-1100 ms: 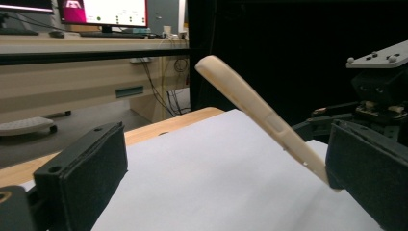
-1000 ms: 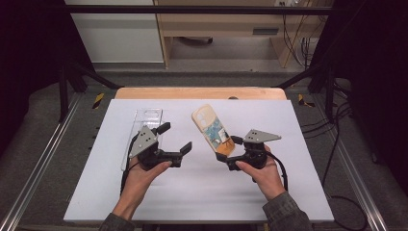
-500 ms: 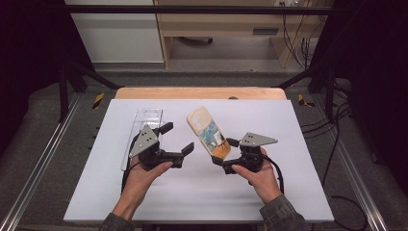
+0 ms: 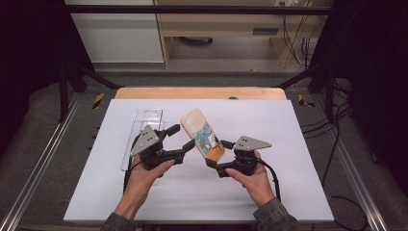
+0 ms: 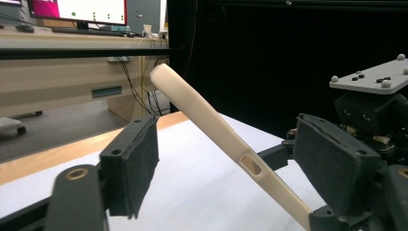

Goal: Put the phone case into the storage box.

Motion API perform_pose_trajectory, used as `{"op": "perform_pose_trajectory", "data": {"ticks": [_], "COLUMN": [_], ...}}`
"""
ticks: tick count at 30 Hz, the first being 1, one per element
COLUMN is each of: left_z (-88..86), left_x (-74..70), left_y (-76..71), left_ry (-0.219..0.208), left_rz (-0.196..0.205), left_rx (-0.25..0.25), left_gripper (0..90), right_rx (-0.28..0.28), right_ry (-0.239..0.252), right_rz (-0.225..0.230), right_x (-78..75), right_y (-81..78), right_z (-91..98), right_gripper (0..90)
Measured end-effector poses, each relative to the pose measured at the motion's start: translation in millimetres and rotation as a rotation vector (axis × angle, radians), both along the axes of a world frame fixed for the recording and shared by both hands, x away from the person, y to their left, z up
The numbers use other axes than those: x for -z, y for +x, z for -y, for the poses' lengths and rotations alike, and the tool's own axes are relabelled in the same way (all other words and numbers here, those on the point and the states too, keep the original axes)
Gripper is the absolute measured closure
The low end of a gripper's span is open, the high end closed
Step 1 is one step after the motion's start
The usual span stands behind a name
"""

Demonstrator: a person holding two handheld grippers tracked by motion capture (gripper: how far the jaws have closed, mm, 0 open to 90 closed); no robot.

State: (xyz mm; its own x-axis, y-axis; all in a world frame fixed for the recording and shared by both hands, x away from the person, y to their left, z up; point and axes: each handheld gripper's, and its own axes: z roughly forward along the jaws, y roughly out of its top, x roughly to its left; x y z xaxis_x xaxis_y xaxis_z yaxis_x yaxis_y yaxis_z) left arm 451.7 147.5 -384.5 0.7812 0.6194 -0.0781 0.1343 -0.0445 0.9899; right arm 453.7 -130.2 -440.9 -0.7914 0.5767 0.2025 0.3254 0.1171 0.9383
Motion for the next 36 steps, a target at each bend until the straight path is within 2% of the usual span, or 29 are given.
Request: {"op": "perform_pose_trajectory", "data": {"ticks": [6,9,15,24,32,36], "left_z": [-3.5,-6.2,-11.8,-17.4,-19.1,-19.0], "left_x": [1.7,2.3,4.6,6.0,6.6,6.7], "left_y": [1.6,2.2,4.1,6.1,8.2,8.0], "left_ry": [-0.033,-0.036,-0.067,-0.092,-0.120,-0.120], "left_rz": [-0.024,-0.033,-0.053,-0.081,-0.101,-0.106], "left_rx": [0.027,0.024,0.021,0.030,0.037,0.040], "left_gripper": [39.7,45.1,52.6,60.5,64.3,64.5], "right_rx": [-0.011,-0.016,-0.022,-0.031,-0.042,-0.053], "right_ry": [0.016,0.031,0.046,0.061,0.074,0.083], "right_rz": [-0.012,-0.019,-0.033,-0.040,-0.048,-0.059], "right_x": [4.8,8.3,10.7,12.5,13.3,14.4], "right_y": [-1.1,-1.4,-1.4,-1.3,-0.4,0.3], "right_z": [-7.0,-9.9,-12.2,-15.1,-16.1,-17.1], "right_gripper": [12.0,12.0,12.0,11.9,11.9,11.9]}}
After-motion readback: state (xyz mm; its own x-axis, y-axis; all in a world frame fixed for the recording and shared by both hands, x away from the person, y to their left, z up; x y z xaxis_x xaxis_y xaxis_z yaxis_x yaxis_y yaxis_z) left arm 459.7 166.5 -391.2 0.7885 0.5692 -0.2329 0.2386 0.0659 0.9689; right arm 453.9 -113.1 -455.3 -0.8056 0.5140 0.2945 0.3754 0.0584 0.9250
